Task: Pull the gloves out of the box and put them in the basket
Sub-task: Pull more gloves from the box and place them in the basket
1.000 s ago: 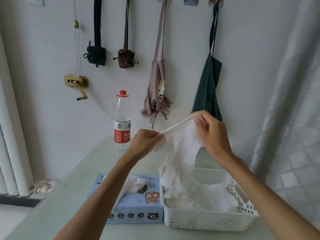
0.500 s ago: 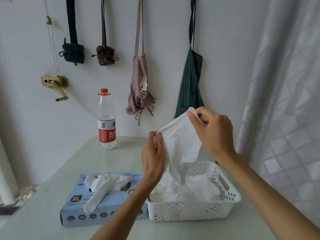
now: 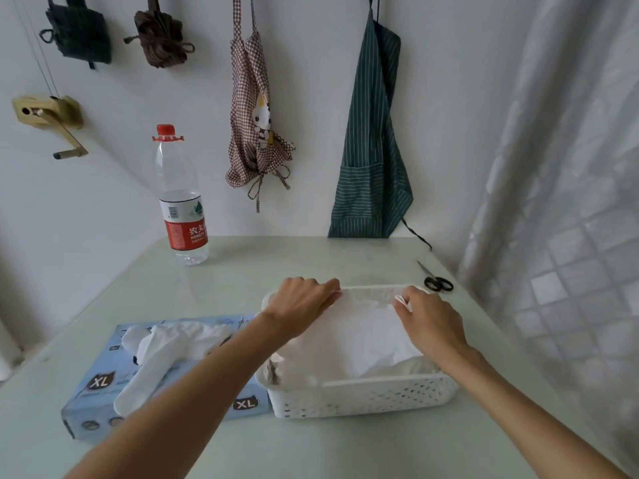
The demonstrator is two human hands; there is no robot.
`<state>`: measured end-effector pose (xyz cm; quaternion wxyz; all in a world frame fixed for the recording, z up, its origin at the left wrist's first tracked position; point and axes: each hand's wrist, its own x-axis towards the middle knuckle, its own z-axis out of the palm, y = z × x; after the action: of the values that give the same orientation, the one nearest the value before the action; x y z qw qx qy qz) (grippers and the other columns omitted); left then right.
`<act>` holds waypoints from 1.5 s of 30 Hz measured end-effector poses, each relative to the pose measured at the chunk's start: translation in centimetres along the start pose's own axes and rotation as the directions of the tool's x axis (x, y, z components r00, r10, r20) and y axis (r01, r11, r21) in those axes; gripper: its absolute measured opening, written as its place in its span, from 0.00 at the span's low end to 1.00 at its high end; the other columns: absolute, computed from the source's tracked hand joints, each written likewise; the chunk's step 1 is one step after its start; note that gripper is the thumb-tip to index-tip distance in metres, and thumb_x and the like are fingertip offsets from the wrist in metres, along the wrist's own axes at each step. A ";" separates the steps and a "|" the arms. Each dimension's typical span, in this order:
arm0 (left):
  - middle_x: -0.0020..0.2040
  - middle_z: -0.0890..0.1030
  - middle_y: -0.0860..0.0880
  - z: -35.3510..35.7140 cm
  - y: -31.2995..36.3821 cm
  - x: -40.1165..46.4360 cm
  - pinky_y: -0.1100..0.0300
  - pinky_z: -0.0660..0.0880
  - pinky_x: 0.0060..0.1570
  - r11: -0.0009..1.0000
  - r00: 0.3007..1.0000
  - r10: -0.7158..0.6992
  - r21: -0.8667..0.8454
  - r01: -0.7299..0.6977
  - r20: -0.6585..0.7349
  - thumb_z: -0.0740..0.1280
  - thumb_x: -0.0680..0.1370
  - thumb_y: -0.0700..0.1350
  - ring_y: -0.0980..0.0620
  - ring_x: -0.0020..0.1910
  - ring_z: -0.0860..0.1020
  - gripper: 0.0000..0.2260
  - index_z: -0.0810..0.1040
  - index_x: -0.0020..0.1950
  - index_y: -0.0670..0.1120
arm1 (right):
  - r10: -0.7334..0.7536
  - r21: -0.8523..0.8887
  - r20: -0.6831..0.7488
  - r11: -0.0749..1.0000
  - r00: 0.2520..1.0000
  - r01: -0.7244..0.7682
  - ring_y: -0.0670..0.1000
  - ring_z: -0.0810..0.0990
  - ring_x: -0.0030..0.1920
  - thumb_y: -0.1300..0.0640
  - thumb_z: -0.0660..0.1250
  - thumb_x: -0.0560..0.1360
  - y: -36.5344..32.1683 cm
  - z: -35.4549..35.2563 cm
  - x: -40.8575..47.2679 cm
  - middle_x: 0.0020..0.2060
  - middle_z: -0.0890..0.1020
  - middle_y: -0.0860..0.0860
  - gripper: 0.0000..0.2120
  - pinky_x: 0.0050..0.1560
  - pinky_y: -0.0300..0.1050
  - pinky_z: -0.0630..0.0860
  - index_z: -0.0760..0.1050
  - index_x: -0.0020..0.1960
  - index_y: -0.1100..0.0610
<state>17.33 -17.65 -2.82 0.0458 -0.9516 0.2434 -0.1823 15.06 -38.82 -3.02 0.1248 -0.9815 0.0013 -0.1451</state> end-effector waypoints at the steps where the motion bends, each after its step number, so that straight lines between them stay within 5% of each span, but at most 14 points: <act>1: 0.46 0.81 0.44 0.0 0.3 0.4 0.54 0.65 0.38 0.998 0.999 0.038 0.052 -0.039 0.019 0.46 0.84 0.53 0.39 0.43 0.78 0.17 0.68 0.62 0.46 | -0.033 -0.100 0.011 0.994 0.999 0.034 0.57 0.79 0.51 0.50 0.52 0.82 0.1 0.1 0.2 0.51 0.81 0.54 0.13 0.42 0.45 0.67 0.72 0.57 0.56; 4: 0.48 0.81 0.44 -0.1 1.1 1.0 0.54 0.61 0.37 0.971 0.990 0.106 0.204 -0.122 0.088 0.46 0.84 0.50 0.40 0.45 0.78 0.15 0.67 0.63 0.45 | -0.114 -0.355 0.068 0.926 0.991 0.131 0.54 0.80 0.53 0.58 0.59 0.80 0.3 0.5 0.5 0.53 0.80 0.52 0.10 0.41 0.43 0.65 0.68 0.61 0.57; 9: 0.51 0.80 0.47 -0.6 1.4 1.5 0.56 0.62 0.36 0.933 0.981 0.143 0.313 -0.177 0.128 0.54 0.83 0.51 0.45 0.48 0.79 0.15 0.66 0.65 0.44 | -0.208 -0.549 0.150 0.796 0.967 0.257 0.51 0.81 0.50 0.63 0.65 0.76 1.1 1.1 1.3 0.50 0.81 0.50 0.19 0.32 0.39 0.62 0.65 0.64 0.60; 13: 0.49 0.78 0.51 -0.4 0.5 1.4 0.60 0.63 0.36 0.917 0.981 0.188 0.365 -0.162 -0.037 0.66 0.76 0.58 0.52 0.46 0.78 0.18 0.72 0.60 0.48 | -0.297 -0.578 0.177 0.741 0.939 0.343 0.51 0.82 0.48 0.53 0.57 0.82 0.8 1.3 1.4 0.48 0.82 0.50 0.18 0.26 0.40 0.53 0.62 0.68 0.61; 16: 0.55 0.78 0.52 -1.4 -0.3 1.2 0.59 0.66 0.40 0.987 1.000 0.010 0.161 -0.012 0.014 0.63 0.78 0.55 0.50 0.50 0.78 0.14 0.72 0.60 0.50 | -0.322 -0.558 0.151 0.752 0.934 0.350 0.52 0.81 0.51 0.46 0.54 0.82 0.6 0.3 1.2 0.50 0.82 0.51 0.21 0.27 0.40 0.56 0.62 0.68 0.59; 20: 0.42 0.84 0.53 -4.4 -1.1 -0.2 0.60 0.75 0.42 0.938 0.958 -0.265 -0.201 0.282 0.105 0.66 0.75 0.59 0.53 0.41 0.81 0.13 0.82 0.43 0.50 | -0.293 -0.183 0.017 0.939 0.956 0.291 0.50 0.78 0.39 0.48 0.61 0.79 0.8 -1.9 1.1 0.38 0.79 0.47 0.12 0.35 0.42 0.67 0.71 0.58 0.53; 22: 0.33 0.83 0.54 -5.7 -0.7 -1.5 0.62 0.76 0.41 0.932 0.930 -0.211 -0.226 0.285 0.301 0.63 0.74 0.64 0.59 0.31 0.80 0.21 0.82 0.35 0.49 | -0.291 0.184 0.141 0.947 0.946 0.263 0.46 0.77 0.36 0.50 0.67 0.76 0.1 -2.3 0.9 0.35 0.78 0.45 0.06 0.36 0.41 0.69 0.75 0.52 0.49; 24: 0.29 0.81 0.56 -6.3 0.6 -2.4 0.64 0.72 0.39 0.953 0.859 -0.156 -0.155 0.260 0.488 0.61 0.71 0.70 0.64 0.26 0.76 0.26 0.81 0.32 0.49 | -0.374 0.345 0.319 0.901 0.871 0.261 0.45 0.77 0.42 0.51 0.71 0.73 -0.8 -1.9 0.5 0.42 0.78 0.44 0.11 0.46 0.42 0.73 0.75 0.54 0.45; 27: 0.30 0.77 0.55 -5.7 1.8 -2.2 0.60 0.65 0.43 0.980 0.824 -0.140 -0.043 0.195 0.550 0.65 0.70 0.68 0.57 0.33 0.75 0.22 0.80 0.37 0.49 | -0.384 0.239 0.601 0.923 0.701 0.301 0.46 0.69 0.57 0.47 0.72 0.71 -1.2 -0.6 0.6 0.56 0.69 0.46 0.30 0.63 0.45 0.68 0.64 0.69 0.42; 29: 0.38 0.79 0.54 -5.6 1.9 -2.4 0.59 0.63 0.46 0.983 0.822 -0.142 -0.021 0.184 0.552 0.68 0.72 0.61 0.52 0.42 0.76 0.16 0.80 0.44 0.48 | -0.340 0.189 0.667 0.938 0.663 0.291 0.48 0.64 0.65 0.44 0.73 0.70 -0.8 -0.3 0.6 0.63 0.65 0.49 0.37 0.68 0.49 0.64 0.58 0.73 0.41; 33: 0.51 0.82 0.50 -5.7 0.6 -2.6 0.58 0.66 0.49 0.973 0.817 -0.162 -0.046 0.224 0.553 0.69 0.72 0.53 0.49 0.51 0.78 0.14 0.79 0.54 0.48 | -0.322 0.225 0.685 0.947 0.654 0.231 0.49 0.64 0.67 0.45 0.74 0.70 0.2 -0.2 0.5 0.64 0.63 0.50 0.41 0.68 0.48 0.65 0.54 0.75 0.40; 40: 0.46 0.76 0.56 -6.0 -1.7 -3.0 0.60 0.68 0.47 0.984 0.890 -0.124 -0.063 0.169 0.439 0.71 0.73 0.45 0.53 0.51 0.76 0.12 0.77 0.55 0.53 | -0.364 0.236 0.635 0.931 0.682 0.277 0.45 0.64 0.58 0.50 0.75 0.69 0.9 -0.2 0.9 0.59 0.65 0.47 0.40 0.66 0.44 0.67 0.57 0.74 0.42; 43: 0.62 0.74 0.54 -5.2 -1.5 -2.0 0.56 0.70 0.60 0.973 0.931 -0.024 -0.204 0.105 0.364 0.69 0.75 0.51 0.52 0.63 0.71 0.19 0.71 0.65 0.53 | -0.446 0.364 0.482 0.885 0.754 0.290 0.45 0.71 0.55 0.52 0.75 0.69 0.1 -0.1 1.4 0.57 0.71 0.46 0.32 0.57 0.38 0.70 0.67 0.69 0.43; 45: 0.75 0.61 0.52 -4.1 -0.9 -1.8 0.50 0.60 0.71 0.976 0.868 0.111 -0.218 -0.003 0.484 0.67 0.74 0.60 0.51 0.73 0.60 0.34 0.58 0.75 0.52 | -0.459 0.383 0.472 0.876 0.753 0.294 0.45 0.71 0.55 0.52 0.76 0.68 -0.3 0.2 1.7 0.57 0.71 0.46 0.33 0.56 0.37 0.69 0.67 0.69 0.42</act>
<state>14.70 -15.98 0.57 0.0112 -0.9582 0.2696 0.0948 16.78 -38.58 -2.63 0.2275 -0.9318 -0.2551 0.1218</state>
